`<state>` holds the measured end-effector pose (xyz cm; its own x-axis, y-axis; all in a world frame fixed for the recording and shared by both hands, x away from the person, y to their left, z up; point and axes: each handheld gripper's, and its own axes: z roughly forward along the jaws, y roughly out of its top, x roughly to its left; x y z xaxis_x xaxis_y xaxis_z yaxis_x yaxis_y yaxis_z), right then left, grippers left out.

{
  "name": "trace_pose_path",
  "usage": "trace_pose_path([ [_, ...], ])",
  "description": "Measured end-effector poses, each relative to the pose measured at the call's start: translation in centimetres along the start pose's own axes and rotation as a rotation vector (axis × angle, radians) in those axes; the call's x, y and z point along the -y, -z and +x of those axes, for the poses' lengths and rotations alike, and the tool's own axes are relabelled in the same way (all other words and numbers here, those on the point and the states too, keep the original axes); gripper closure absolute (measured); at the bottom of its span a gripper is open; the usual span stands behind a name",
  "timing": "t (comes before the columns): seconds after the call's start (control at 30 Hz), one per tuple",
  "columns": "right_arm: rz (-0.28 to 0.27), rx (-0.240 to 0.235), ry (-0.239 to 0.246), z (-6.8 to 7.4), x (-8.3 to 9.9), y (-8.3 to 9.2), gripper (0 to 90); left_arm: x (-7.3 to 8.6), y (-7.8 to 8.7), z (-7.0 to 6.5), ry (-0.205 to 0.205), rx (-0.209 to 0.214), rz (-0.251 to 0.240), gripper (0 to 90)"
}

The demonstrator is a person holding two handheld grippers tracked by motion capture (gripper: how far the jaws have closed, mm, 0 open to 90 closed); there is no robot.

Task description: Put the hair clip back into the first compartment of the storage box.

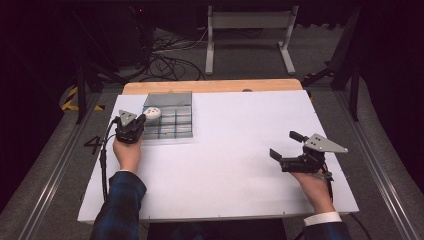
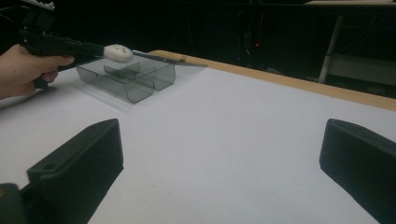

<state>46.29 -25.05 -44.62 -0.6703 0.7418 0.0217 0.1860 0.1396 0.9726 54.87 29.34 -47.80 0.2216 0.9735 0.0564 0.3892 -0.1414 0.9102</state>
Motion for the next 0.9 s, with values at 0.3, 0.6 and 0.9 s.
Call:
trace_pose_path([
  [0.3,-0.009,-0.005,0.0,0.04,-0.03,0.07,0.6,-0.08,-0.05,-0.02,-0.004,0.001,0.003,89.0],
  [0.6,-0.009,-0.011,0.002,0.1,-0.01,-0.04,0.6,-0.1,-0.1,-0.02,0.002,0.001,0.005,88.5],
  [0.9,-0.011,-0.012,-0.002,0.11,-0.02,-0.01,0.7,-0.21,0.03,0.12,-0.002,-0.018,0.006,88.5],
])
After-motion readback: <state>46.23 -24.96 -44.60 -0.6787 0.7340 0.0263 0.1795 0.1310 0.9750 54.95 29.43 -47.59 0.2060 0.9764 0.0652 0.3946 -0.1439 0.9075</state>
